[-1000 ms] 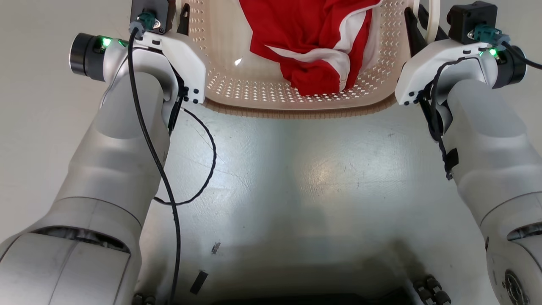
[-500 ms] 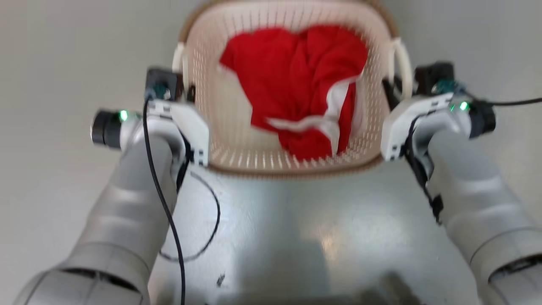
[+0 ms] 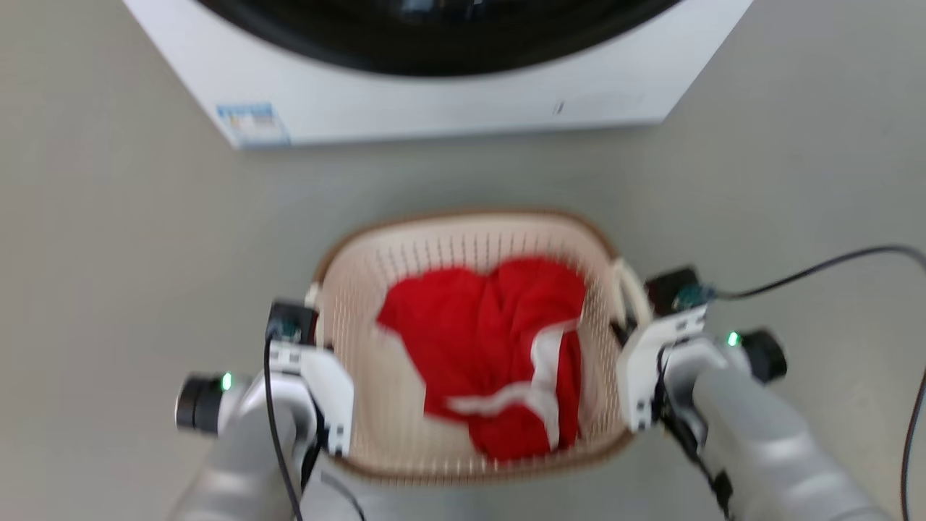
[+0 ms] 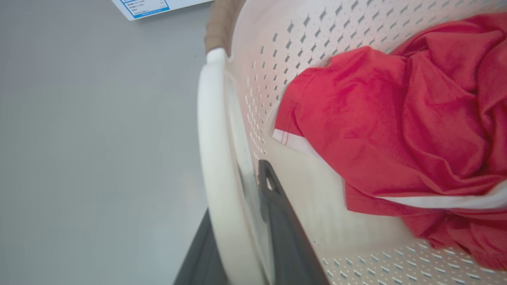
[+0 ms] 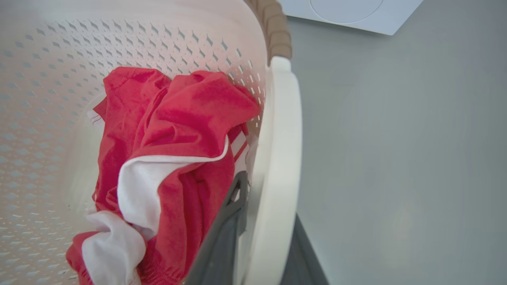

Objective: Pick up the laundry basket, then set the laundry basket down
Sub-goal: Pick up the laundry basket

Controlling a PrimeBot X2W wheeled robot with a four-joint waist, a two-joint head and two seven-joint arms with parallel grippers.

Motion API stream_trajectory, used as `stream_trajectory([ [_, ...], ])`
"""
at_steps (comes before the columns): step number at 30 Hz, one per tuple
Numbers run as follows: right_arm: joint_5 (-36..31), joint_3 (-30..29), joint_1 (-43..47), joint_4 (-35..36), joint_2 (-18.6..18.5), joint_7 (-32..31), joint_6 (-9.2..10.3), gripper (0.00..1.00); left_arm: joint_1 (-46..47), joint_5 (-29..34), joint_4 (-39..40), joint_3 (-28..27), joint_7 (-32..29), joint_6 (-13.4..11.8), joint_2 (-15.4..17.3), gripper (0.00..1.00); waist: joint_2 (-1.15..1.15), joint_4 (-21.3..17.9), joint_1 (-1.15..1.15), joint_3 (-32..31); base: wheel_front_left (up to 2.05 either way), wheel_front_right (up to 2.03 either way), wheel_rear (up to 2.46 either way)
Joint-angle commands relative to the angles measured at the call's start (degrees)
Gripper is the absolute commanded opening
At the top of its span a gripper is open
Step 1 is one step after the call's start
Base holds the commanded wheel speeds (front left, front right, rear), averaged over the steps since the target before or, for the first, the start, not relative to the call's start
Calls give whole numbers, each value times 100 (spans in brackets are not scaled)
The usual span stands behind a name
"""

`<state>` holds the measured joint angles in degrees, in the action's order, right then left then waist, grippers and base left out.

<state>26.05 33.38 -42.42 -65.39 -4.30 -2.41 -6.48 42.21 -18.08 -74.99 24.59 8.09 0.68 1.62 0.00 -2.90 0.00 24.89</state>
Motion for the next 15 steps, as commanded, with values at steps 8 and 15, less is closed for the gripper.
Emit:
stream_trajectory([
  [8,444,783,664,167,142,-299,-101,0,-680,-397,145,176,-138,24,126,0,0,-307,0,-1397,0,0,0],
  [15,702,1088,1041,56,142,-445,-101,0,-1169,-758,305,511,-259,-35,126,0,0,-195,0,-1959,0,0,0],
])
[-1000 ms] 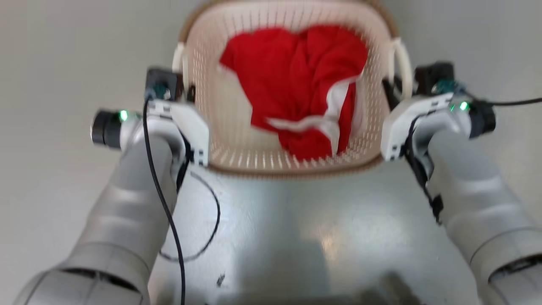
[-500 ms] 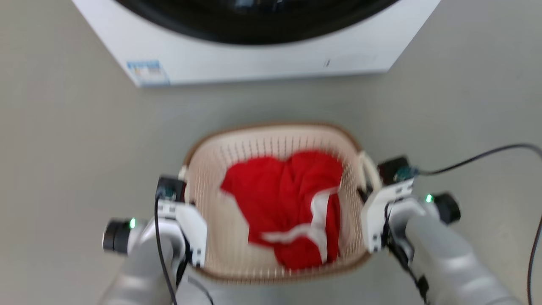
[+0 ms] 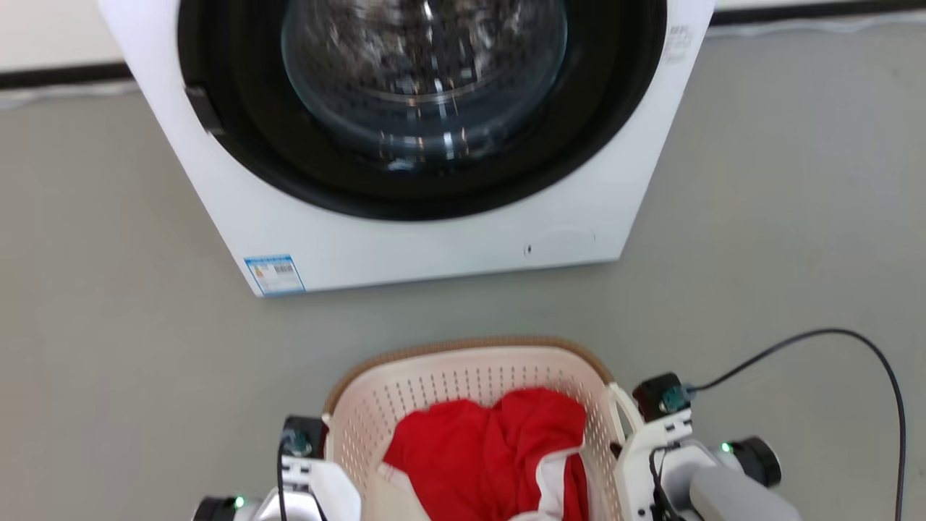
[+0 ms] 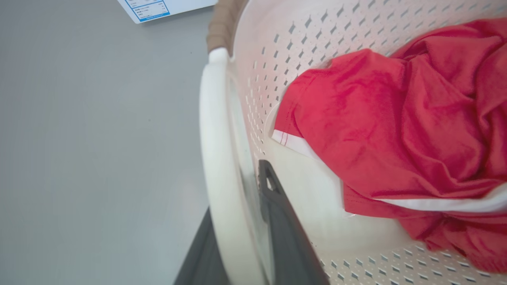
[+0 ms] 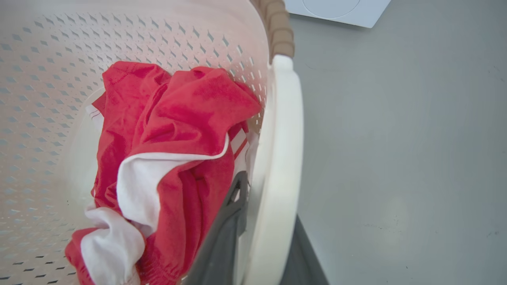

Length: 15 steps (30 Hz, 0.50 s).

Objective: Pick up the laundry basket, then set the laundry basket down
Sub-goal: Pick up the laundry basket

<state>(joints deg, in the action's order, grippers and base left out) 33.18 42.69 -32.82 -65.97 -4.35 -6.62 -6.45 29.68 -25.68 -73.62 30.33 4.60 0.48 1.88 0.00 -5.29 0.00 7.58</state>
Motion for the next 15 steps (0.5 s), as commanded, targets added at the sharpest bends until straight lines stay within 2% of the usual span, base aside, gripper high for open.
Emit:
stream_trajectory([
  [1,29,175,121,99,147,-31,-103,0,22,-46,201,0,82,-34,100,0,0,72,0,-294,0,0,0],
  [6,193,239,303,0,147,-28,-103,0,-257,-263,304,321,-19,-88,100,0,0,220,0,-589,0,0,0],
  [15,384,466,354,-5,147,-58,-103,0,-364,-527,264,712,-16,-210,100,0,0,303,0,-752,0,0,0],
])
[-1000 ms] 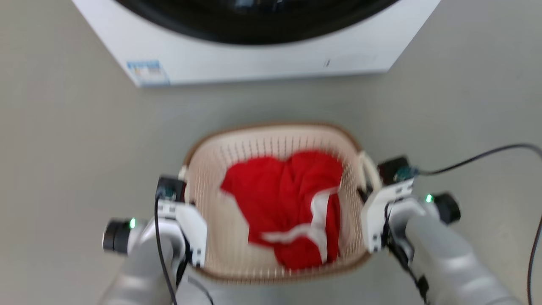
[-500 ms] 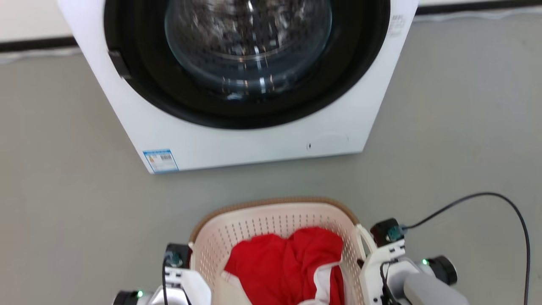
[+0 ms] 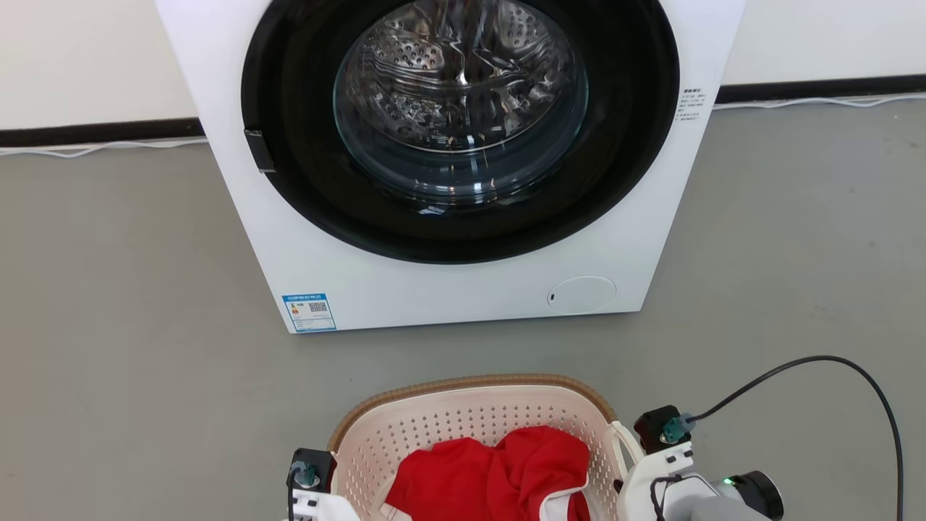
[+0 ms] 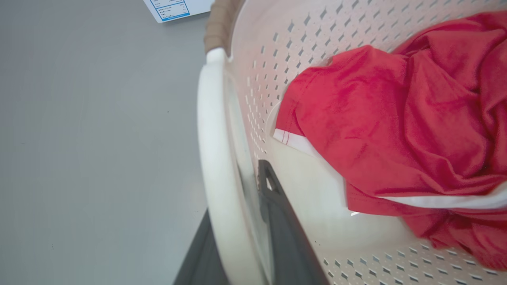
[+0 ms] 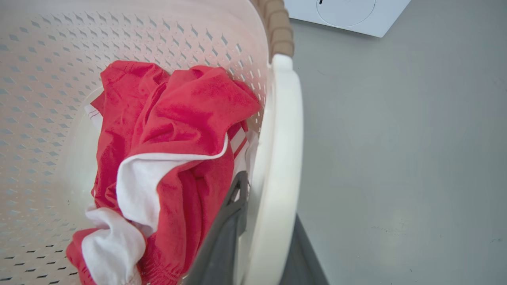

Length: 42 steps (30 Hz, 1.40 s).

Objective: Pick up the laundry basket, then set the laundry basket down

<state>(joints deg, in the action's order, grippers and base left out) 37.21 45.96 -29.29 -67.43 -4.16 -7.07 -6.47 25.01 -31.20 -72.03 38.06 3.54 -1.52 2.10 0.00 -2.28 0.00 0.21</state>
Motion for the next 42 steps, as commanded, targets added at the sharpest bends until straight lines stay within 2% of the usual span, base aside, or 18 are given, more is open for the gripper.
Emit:
stream_trajectory([
  [1,-10,156,-1,128,128,-10,-102,0,91,-6,95,-40,90,-15,78,0,0,4,0,-38,0,0,0],
  [42,351,478,-120,-39,128,60,-102,0,144,-879,-38,744,151,-134,77,0,0,-70,0,-186,0,0,0],
])
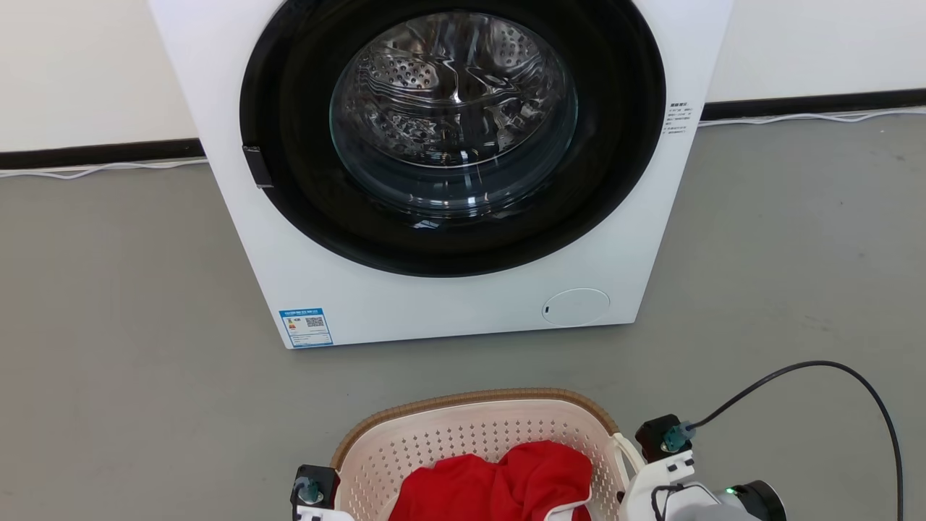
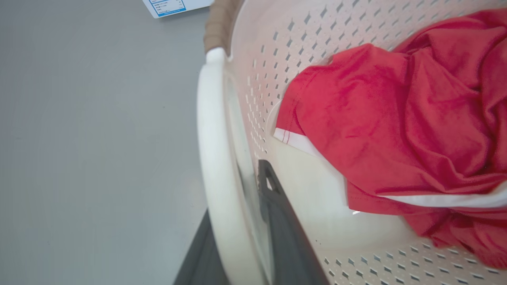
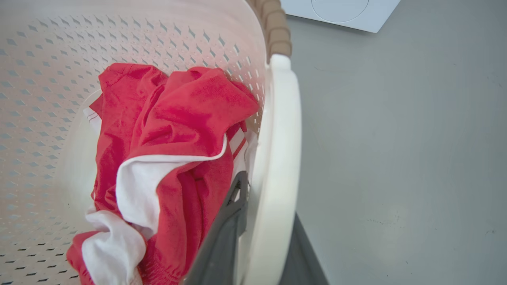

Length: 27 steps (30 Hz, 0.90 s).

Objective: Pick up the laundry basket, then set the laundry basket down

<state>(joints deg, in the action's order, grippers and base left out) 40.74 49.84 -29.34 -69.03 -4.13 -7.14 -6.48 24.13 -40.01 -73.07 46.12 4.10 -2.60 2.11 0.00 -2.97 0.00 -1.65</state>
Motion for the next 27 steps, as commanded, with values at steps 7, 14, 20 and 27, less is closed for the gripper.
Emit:
stream_trajectory([
  [7,31,130,-129,108,125,73,-101,0,250,-96,43,39,117,-33,76,0,0,-35,0,2,0,0,0],
  [14,61,161,-139,94,125,82,-101,0,271,-186,25,136,133,-39,76,0,0,-61,0,16,0,0,0],
  [20,83,175,-149,78,125,93,-101,0,285,-250,17,206,131,-47,76,0,0,-62,0,32,0,0,0],
  [27,114,195,-153,81,125,116,-101,0,315,-334,6,295,148,-68,76,0,0,-51,0,79,0,0,0],
])
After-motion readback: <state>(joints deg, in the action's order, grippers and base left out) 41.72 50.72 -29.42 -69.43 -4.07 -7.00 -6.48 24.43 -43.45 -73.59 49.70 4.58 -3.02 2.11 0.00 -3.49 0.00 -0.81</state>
